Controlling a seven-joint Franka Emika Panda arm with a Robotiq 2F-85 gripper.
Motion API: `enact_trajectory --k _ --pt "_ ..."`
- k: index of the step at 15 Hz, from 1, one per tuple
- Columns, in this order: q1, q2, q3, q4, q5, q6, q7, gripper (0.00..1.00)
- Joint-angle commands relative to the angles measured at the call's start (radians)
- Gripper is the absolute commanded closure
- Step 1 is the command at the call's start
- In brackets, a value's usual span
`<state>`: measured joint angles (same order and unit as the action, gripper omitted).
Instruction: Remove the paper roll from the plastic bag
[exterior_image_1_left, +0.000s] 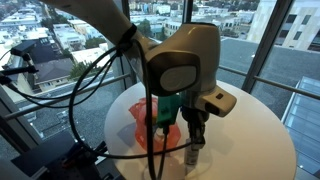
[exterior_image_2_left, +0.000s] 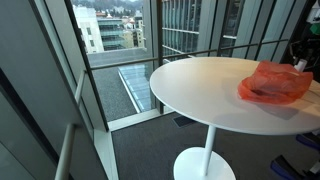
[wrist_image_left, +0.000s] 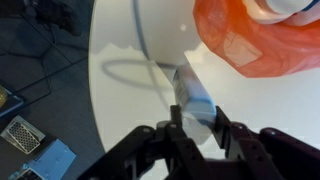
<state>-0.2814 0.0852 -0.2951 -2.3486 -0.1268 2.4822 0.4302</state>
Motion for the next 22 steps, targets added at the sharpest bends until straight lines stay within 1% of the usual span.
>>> enact_trajectory --k 1,3,4,5,6,8,11,12,15,19,22 --pt "-0.011 0.010 -0.017 0.004 0.069 0.025 -0.037 0.91" --pt "-0.013 0.013 -0.022 0.004 0.103 0.027 -0.049 0.90" --pt "-0.013 0.013 -0.023 0.005 0.117 0.023 -0.054 0.69" --pt "-0.014 0.012 -0.024 0.005 0.132 0.019 -0.062 0.41" --pt "-0.012 0.010 -0.025 0.004 0.140 0.018 -0.063 0.40" --pt "-0.006 0.005 -0.026 0.006 0.132 0.010 -0.054 0.26" --pt "0.005 -0.020 -0.021 0.000 0.108 -0.021 -0.047 0.03" --pt "0.011 -0.029 -0.018 -0.003 0.097 -0.033 -0.043 0.00" --pt "0.034 -0.069 0.005 -0.009 0.089 -0.099 -0.064 0.00" --pt "0.077 -0.123 0.057 0.005 0.054 -0.233 -0.063 0.00" --pt "0.107 -0.168 0.102 0.014 0.055 -0.335 -0.105 0.00"
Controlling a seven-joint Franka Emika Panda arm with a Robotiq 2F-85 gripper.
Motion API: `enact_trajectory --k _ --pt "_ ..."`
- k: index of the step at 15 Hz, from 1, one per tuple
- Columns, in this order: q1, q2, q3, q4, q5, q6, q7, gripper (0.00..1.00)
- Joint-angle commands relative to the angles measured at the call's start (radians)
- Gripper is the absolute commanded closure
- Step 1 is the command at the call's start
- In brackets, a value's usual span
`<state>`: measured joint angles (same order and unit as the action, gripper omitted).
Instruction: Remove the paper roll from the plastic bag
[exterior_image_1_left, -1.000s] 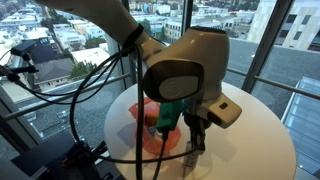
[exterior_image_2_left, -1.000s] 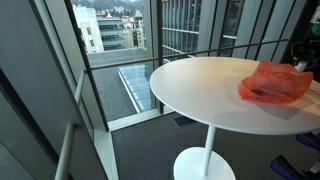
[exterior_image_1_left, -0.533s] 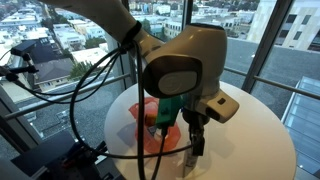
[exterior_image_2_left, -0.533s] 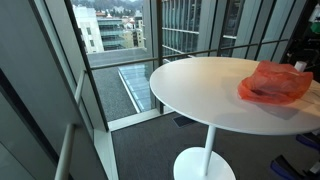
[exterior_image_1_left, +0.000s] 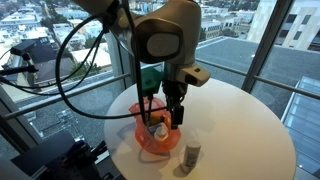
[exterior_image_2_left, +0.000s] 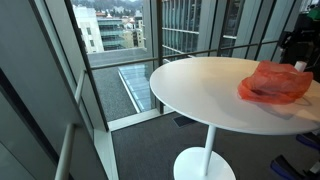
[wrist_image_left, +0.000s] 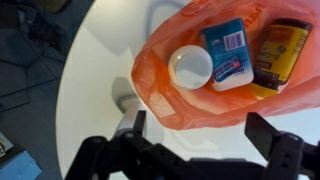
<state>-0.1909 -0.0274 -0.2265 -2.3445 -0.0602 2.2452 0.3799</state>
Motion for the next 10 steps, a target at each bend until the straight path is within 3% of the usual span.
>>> enact_trajectory --k 1,10 --pt "0.027 -0.071 0.047 0.011 -0.006 -0.133 -0.080 0.00" --pt "0.090 -0.226 0.130 0.027 -0.013 -0.419 -0.278 0.00"
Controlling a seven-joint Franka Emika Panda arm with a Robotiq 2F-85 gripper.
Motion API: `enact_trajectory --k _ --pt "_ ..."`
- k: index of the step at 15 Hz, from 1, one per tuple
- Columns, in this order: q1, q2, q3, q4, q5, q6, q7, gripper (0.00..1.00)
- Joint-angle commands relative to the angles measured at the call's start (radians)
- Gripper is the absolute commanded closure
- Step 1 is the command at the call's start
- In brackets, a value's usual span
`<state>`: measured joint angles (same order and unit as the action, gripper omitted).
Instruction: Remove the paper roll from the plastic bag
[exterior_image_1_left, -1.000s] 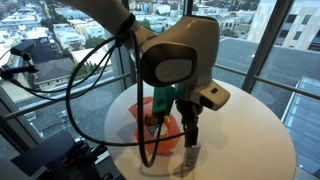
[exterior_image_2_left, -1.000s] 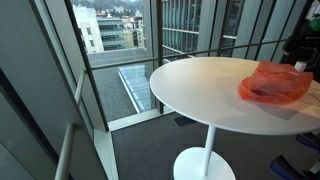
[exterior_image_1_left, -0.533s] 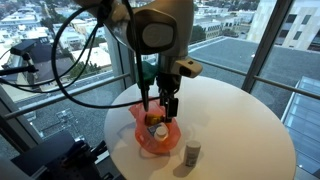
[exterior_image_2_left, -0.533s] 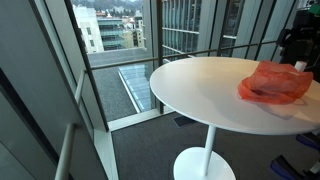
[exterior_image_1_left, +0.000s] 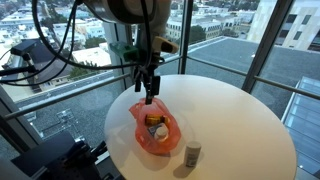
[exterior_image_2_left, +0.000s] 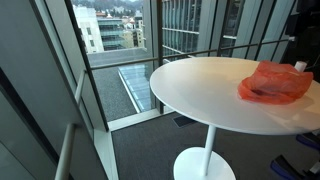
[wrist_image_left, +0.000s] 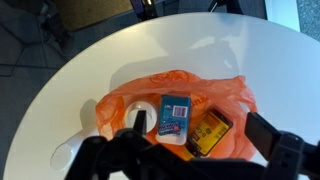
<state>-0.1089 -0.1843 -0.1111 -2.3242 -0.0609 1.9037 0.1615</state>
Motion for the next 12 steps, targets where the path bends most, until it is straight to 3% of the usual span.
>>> enact_trajectory --k 1,7,12 --pt "0.010 -0.095 0.019 0.005 -0.014 -0.093 -0.071 0.00" --pt "0.018 -0.227 0.043 0.022 -0.017 -0.140 -0.108 0.00" --pt "0.014 -0.247 0.044 0.012 -0.003 -0.115 -0.098 0.00"
